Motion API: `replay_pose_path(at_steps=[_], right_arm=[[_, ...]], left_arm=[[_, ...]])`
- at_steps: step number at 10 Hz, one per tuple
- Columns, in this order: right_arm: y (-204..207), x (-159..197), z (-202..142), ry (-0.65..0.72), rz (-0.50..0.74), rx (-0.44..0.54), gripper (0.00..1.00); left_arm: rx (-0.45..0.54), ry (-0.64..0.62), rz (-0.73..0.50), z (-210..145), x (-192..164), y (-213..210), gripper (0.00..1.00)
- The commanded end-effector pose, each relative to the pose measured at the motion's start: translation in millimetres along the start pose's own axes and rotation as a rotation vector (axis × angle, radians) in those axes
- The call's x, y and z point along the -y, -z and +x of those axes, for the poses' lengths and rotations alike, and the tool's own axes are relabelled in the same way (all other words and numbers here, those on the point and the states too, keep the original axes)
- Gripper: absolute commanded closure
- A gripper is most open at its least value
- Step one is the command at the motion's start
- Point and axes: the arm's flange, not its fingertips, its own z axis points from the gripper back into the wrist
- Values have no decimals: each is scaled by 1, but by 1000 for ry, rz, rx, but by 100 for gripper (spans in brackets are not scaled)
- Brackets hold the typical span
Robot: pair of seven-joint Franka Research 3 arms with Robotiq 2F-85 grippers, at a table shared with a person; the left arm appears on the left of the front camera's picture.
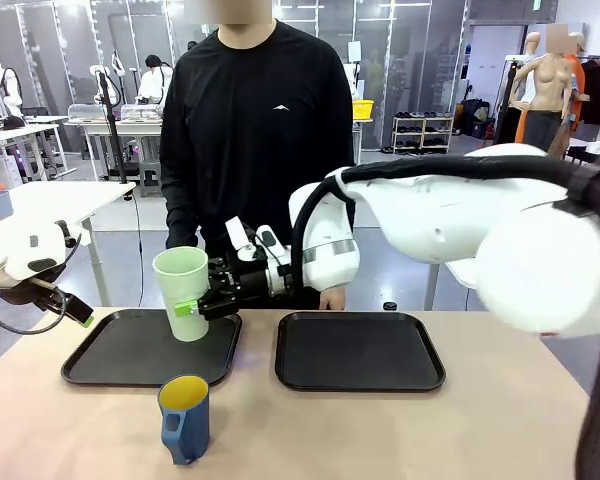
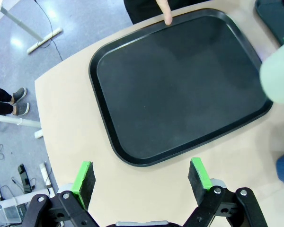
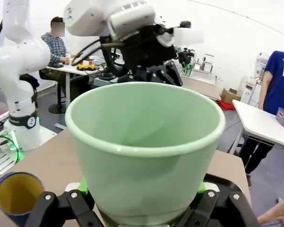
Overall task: Sort and store the cups by type.
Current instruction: Place the picked Reusable plastic cup into the Flat Tray indicated by the person.
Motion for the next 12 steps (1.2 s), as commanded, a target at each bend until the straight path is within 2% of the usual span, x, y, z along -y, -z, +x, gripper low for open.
replay_pose_path(at_steps=[1, 6, 9, 12], right_arm=[[18, 22, -8, 41, -68, 16, 14], [25, 51, -54, 61, -189, 45, 14], [21, 53, -76, 77, -252, 98, 14], [23, 53, -95, 103, -278, 84, 14]], left_arm=[[3, -6, -2, 0, -2, -1, 0], [3, -6, -2, 0, -2, -1, 0], [3, -6, -2, 0, -2, -1, 0], [3, -6, -2, 0, -2, -1, 0]])
